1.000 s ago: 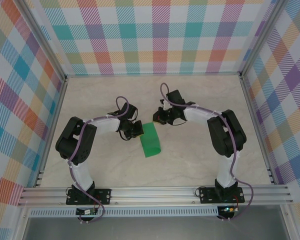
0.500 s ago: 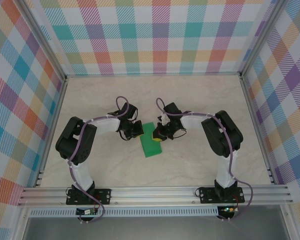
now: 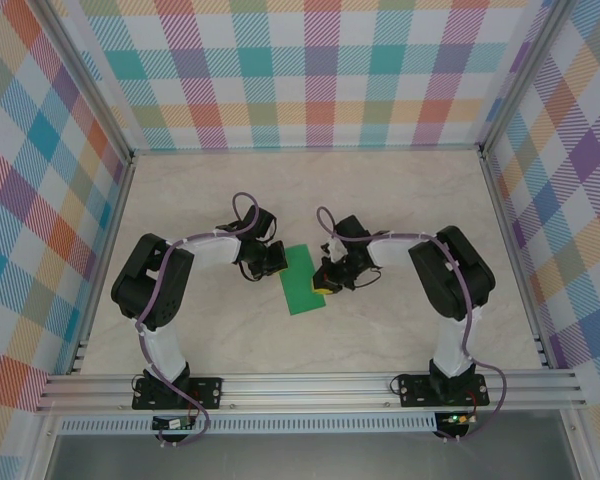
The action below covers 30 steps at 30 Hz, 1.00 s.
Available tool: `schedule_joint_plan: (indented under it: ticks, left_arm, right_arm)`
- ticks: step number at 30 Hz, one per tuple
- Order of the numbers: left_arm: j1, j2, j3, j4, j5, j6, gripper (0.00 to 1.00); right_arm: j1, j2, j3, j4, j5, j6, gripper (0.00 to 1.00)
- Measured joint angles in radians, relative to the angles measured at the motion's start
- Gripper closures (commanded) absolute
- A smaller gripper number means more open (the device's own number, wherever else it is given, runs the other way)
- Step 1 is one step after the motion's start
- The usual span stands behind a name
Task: Fold a paper plane with a square sheet of paper (pick it up from the middle)
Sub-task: Fold the square sheet of paper in half at the center of the table.
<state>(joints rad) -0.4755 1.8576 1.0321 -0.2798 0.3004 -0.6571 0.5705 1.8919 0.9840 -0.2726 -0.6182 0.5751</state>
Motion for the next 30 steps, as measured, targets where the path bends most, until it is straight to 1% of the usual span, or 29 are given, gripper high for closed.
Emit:
schedule_joint_plan:
  ticks: [6, 9, 14, 17, 19, 23, 27, 30]
  left_arm:
    - [-0.001, 0.000, 0.002, -0.002, -0.003, 0.000, 1.00]
    - [-0.001, 0.000, 0.004, -0.004, -0.003, 0.000, 1.00]
    - [-0.001, -0.004, 0.011, -0.010, -0.002, 0.024, 1.00]
    - [-0.001, -0.004, 0.032, -0.035, -0.003, 0.048, 1.00]
    - [-0.002, -0.001, 0.046, -0.053, -0.008, 0.063, 1.00]
    - [-0.002, 0.007, 0.073, -0.088, -0.018, 0.089, 1.00]
    - [-0.002, 0.019, 0.108, -0.137, -0.034, 0.114, 1.00]
    - [-0.001, 0.021, 0.132, -0.182, -0.056, 0.135, 1.00]
  right_arm:
    - [0.000, -0.079, -0.104, 0.007, 0.012, 0.001, 0.95]
    - [0.000, -0.117, -0.133, -0.018, 0.033, 0.005, 0.96]
    - [0.000, -0.195, -0.120, -0.127, 0.095, 0.018, 0.94]
    - [0.000, -0.217, -0.040, -0.138, 0.113, 0.029, 0.95]
    - [0.000, -0.196, 0.041, -0.121, 0.114, 0.039, 0.95]
    - [0.000, -0.068, 0.180, -0.042, 0.109, 0.061, 0.95]
    - [0.000, 0.060, 0.244, -0.023, 0.110, 0.075, 0.96]
    - [0.000, 0.100, 0.247, -0.029, 0.115, 0.077, 0.96]
